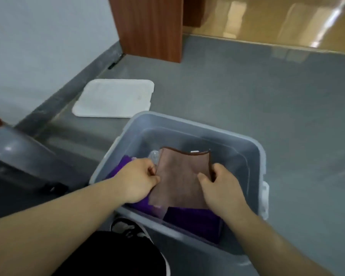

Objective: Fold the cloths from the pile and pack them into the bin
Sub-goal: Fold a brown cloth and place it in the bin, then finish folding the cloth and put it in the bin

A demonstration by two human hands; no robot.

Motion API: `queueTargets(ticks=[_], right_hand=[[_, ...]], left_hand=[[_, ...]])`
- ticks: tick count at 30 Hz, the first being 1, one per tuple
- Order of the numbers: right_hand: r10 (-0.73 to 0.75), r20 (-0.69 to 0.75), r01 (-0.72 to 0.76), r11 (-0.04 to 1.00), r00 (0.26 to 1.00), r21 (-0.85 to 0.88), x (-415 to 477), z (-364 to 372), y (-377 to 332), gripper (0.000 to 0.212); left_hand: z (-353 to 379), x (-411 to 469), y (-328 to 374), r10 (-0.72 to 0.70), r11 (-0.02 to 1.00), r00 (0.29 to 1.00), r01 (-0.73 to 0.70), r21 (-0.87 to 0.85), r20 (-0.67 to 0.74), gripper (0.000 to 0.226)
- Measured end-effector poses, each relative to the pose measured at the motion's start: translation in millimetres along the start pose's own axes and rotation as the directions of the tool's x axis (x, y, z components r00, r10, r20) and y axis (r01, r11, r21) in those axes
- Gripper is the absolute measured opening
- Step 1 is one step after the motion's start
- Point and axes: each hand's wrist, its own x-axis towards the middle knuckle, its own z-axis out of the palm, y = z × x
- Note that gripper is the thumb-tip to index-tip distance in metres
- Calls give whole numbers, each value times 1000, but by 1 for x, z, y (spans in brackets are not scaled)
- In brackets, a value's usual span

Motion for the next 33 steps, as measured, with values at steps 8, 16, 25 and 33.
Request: queueTargets(ticks=[8, 16, 25, 33], right_hand=[[374, 154, -245, 816, 915, -523, 5, -8, 80, 39], [21, 271, 104, 893, 962, -437, 22, 14, 7, 36], [-561, 492, 664, 746, 666, -48, -36, 102, -184, 30], [-707, 693, 923, 348, 141, 166, -200, 228, -335, 34]], left_hand=[[71, 20, -5, -21, 991, 986, -1, 135, 166, 29], [-6, -14, -5, -40, 952, 989, -5, 305, 141, 39], [-130, -184, -97, -193, 979, 858, 202, -34, -476, 27], [-147, -379, -228, -524, 846, 460, 382, -372, -717, 25]])
